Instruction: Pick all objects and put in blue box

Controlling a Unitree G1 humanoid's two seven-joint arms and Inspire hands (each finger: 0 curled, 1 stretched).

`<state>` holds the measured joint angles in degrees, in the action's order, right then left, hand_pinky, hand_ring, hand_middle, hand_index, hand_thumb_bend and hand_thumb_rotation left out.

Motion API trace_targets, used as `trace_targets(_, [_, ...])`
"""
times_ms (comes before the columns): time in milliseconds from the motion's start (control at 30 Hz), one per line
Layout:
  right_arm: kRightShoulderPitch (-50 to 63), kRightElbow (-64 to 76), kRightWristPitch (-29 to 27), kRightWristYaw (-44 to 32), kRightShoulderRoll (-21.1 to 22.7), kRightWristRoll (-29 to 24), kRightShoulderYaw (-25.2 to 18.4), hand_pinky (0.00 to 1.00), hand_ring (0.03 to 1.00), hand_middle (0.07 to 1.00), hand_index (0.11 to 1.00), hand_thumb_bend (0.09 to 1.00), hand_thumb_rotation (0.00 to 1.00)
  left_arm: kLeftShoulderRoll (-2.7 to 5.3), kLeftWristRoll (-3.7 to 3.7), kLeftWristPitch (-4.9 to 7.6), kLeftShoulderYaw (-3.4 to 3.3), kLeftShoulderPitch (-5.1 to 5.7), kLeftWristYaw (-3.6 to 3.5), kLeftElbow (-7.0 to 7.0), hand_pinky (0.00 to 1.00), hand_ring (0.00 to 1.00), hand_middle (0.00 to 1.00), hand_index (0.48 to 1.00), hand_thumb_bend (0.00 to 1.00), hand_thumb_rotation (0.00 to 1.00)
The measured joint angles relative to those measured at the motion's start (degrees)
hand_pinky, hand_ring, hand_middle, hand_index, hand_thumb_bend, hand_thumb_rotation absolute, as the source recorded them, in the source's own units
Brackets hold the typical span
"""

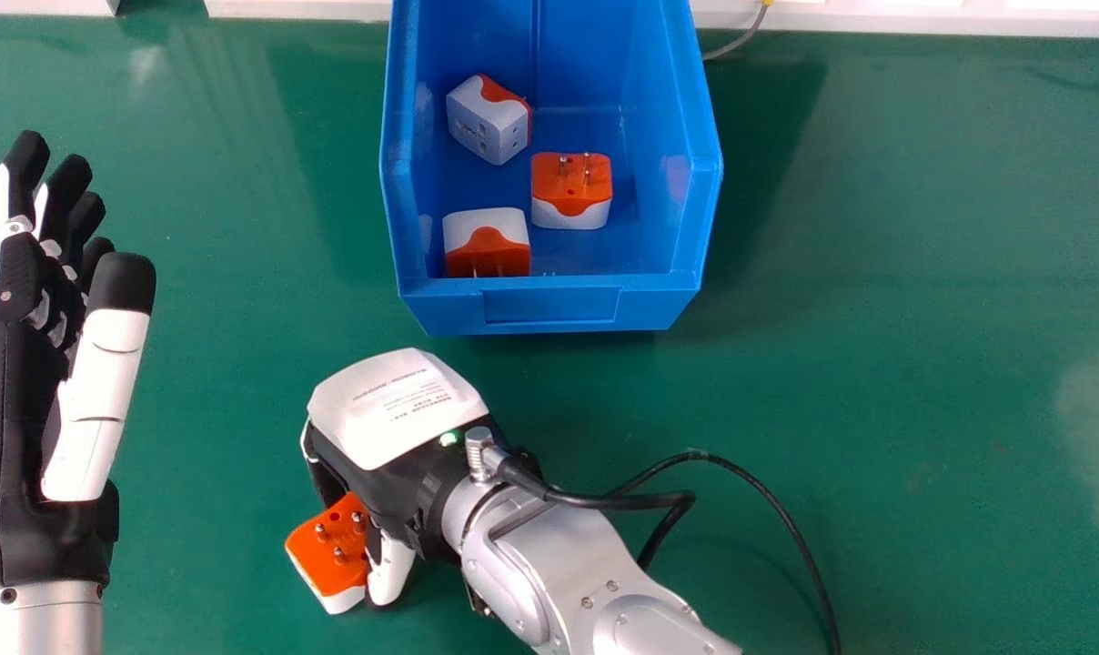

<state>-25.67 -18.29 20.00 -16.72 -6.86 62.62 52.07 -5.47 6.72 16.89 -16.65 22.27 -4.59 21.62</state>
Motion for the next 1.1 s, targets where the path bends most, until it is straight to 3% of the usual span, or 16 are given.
trace_targets(367, [0.0,0.0,-1.5,0.6,0.4,-3.1,-0.9,0.14,0.210,0.449,0.499,0.523,0.00,-0.12,-0.08,-0.07,-0.17,-0.03,-0.02,0.03,0.95,0.96,0.97,0.973,0.82,0.82])
trace_targets(900, [0.4,1.5,-2.8,3.4,1.3,-4.5,-2.3,0.18,0.273,0.433,0.519,0.514,0.00,-0.14,-0.08,-0.34,-0.18,0.01,-0.03,0.34,0.94,0.96,0.96,0.971,0.83,0.82])
trace_targets(1100, [1.3,5.0,-2.6,3.4,2.5,-4.6,-2.7,0.20,0.296,0.440,0.518,0.514,0.00,-0.08,-0.04,-0.33,-0.20,0.50,-0.07,0.54,0.95,0.96,0.97,0.976,0.82,0.82])
